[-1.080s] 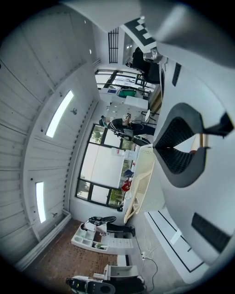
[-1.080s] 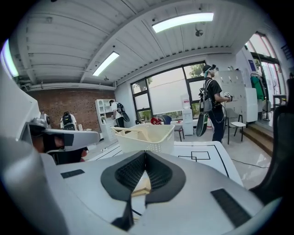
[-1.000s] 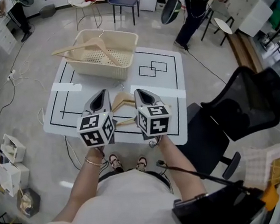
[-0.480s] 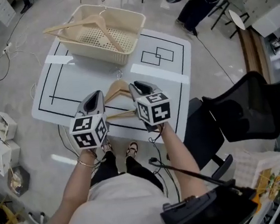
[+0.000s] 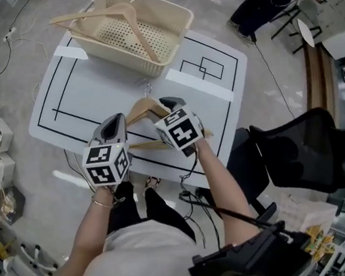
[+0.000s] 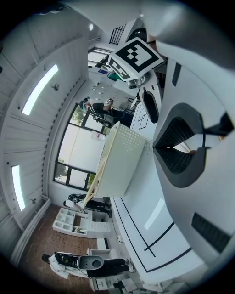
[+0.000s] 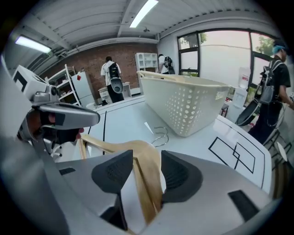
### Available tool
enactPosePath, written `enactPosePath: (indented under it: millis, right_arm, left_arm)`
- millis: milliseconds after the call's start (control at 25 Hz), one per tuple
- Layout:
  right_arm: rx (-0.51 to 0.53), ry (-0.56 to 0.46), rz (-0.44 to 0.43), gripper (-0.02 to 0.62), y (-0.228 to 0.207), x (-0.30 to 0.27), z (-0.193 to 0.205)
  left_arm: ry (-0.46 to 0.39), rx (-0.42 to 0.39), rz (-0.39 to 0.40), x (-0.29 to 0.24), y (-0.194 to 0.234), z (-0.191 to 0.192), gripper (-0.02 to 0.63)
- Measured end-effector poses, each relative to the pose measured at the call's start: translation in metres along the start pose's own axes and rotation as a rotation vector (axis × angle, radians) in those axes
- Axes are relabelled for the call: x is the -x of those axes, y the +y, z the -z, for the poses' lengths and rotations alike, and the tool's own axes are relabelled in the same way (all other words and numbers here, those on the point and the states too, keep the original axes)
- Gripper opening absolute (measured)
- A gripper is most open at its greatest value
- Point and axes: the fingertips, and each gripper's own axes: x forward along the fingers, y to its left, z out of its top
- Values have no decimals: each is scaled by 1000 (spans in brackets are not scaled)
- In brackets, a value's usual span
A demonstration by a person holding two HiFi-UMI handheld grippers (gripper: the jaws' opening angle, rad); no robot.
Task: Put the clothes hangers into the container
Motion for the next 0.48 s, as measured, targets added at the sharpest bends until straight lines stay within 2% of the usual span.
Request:
enactPosePath:
  millis: [200,480]
  right_arm:
    - [71,103,-50,184,3,-20,14]
    - [112,137,-60,184,-2,-25,13]
  left_arm:
    - [10,-3,-9,-5,2,2,0]
    - [12,-2,-24,-3,7,-3,0]
